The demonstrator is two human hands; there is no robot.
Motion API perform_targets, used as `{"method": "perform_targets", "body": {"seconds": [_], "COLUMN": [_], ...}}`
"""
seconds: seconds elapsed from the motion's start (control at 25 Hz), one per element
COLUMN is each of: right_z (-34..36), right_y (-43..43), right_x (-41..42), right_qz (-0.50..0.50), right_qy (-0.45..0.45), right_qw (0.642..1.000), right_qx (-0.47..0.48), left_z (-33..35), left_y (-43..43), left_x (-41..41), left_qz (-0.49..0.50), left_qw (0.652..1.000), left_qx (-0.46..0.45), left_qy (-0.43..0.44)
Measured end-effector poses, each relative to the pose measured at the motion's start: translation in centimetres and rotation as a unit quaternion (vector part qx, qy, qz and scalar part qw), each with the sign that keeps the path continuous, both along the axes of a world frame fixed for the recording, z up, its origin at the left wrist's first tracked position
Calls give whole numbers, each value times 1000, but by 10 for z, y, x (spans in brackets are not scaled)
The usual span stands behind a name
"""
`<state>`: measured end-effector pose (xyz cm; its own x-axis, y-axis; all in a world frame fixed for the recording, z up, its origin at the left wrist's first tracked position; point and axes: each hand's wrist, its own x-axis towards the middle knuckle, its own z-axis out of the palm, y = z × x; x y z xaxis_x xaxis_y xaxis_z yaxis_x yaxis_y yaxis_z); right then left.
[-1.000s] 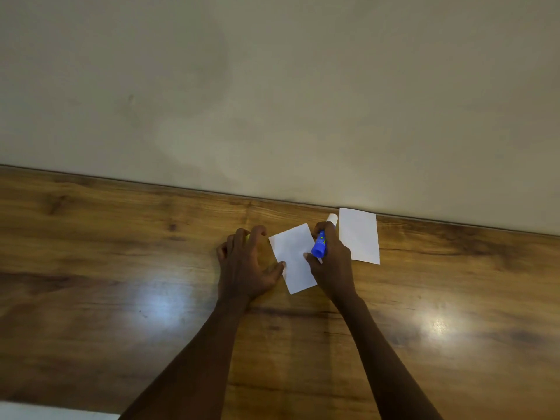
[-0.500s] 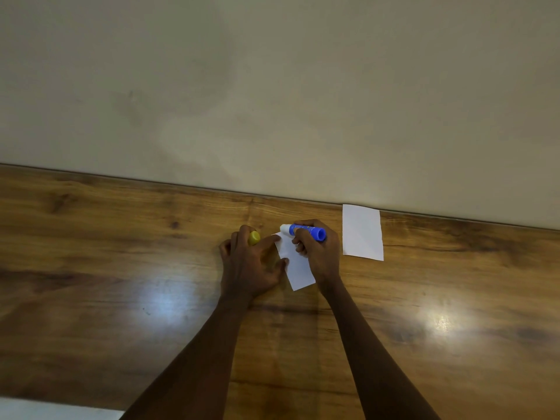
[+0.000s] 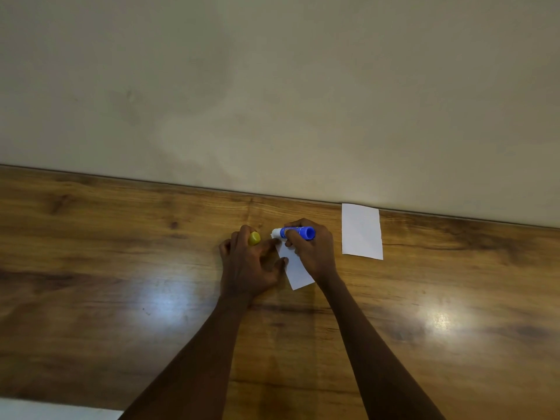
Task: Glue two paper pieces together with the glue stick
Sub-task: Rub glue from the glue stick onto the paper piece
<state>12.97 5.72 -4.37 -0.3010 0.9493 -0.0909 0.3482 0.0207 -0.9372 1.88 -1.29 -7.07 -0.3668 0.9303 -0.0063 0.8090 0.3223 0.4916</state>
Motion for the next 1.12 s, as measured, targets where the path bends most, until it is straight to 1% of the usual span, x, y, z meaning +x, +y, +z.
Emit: {"method": "perform_targets", "body": {"seconds": [0.12, 0.36, 0.48, 0.6, 0.64, 0.68, 0.72, 0.76, 0.8, 0.84, 0.88, 0.92, 0.96, 1.04, 1.08, 1.12], "right_z": [2, -3, -3, 0, 0, -3, -8, -12, -16, -20, -21, -20, -16, -8, -5, -3], "right_y": [8, 28, 30, 17, 8, -3, -16, -29, -41, -50, -56, -59, -58, -53, -51, -52], "right_x": [9, 25, 26, 29, 31, 34, 36, 37, 35, 32, 27, 22, 18, 16, 17, 17], "right_qz": [-20, -85, -97, -103, -116, -134, -145, -147, -137, -118, -107, -107, -124, -191, -228, -262], "right_qy": [-36, -47, -53, -20, -14, -32, -85, -162, -242, -303, -323, -310, -267, -104, -14, 61], "right_qw": [999, 995, 994, 994, 991, 986, 978, 965, 950, 938, 935, 942, 955, 976, 973, 962], "right_qx": [6, 6, 13, 38, 60, 94, 125, 142, 138, 121, 98, 72, 44, -8, -27, -40], "left_z": [1, 1, 3, 4, 4, 3, 3, 2, 2, 2, 2, 2, 3, 3, 3, 3], "left_y": [0, 0, 0, 0, 0, 0, 0, 0, 1, 1, 0, 1, 1, 1, 2, 2], "left_x": [0, 0, 0, 1, 1, 1, 0, 0, -1, -1, -1, -1, -1, -1, -1, -2], "left_qz": [1, 7, 12, 20, 20, 19, 18, 18, 16, 14, 14, 16, 18, 18, 15, 13], "left_qw": [1000, 1000, 1000, 1000, 1000, 1000, 1000, 1000, 1000, 1000, 1000, 1000, 1000, 1000, 1000, 1000], "left_qx": [0, 4, 8, 19, 20, 19, 18, 18, 18, 18, 16, 13, 10, 8, 8, 9], "left_qy": [0, -1, 0, 6, 7, 7, 3, -2, -5, -6, -6, -8, -11, -12, -11, -9]}}
